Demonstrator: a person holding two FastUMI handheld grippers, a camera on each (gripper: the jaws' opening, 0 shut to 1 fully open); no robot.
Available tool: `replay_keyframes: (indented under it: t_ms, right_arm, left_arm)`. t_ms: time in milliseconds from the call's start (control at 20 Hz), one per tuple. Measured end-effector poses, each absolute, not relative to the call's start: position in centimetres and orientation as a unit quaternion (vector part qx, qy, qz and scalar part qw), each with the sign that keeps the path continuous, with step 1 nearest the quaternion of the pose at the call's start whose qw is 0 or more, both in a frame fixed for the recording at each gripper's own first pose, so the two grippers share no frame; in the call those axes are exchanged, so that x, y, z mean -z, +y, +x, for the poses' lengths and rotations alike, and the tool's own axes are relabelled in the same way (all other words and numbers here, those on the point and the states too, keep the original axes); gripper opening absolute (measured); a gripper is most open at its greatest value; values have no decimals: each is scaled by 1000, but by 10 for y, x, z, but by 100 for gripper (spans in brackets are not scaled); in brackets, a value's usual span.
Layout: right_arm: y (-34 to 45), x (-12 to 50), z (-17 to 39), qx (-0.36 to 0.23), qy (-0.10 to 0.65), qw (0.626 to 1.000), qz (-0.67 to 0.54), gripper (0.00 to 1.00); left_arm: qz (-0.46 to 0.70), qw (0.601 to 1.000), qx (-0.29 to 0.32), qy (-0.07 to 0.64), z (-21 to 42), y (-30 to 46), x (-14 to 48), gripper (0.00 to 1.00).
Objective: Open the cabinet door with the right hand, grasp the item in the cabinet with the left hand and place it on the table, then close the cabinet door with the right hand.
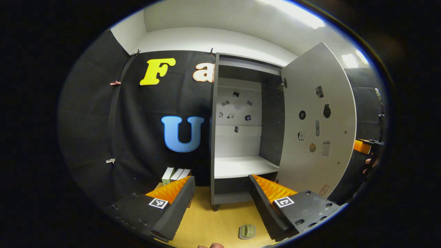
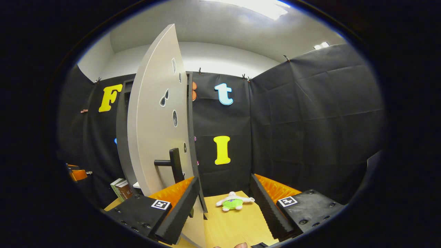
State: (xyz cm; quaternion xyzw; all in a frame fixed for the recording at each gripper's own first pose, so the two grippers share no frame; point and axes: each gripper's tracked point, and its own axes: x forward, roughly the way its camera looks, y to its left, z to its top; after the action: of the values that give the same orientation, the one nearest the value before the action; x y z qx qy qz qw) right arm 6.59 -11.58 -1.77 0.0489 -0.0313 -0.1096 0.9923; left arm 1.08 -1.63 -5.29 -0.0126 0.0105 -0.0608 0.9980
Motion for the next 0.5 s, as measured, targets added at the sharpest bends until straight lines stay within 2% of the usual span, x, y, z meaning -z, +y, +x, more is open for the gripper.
replay_keyframes:
  t_ms: [50,500]
  right_arm:
    - [-111,18,66,108,-32,992,50,100]
    - [-55,22,69,76,-30,994,67,97]
  left_arm:
    - [-10,998,62,11,10,-14,53,96]
    - [-16,997,68,12,9,3,58,96]
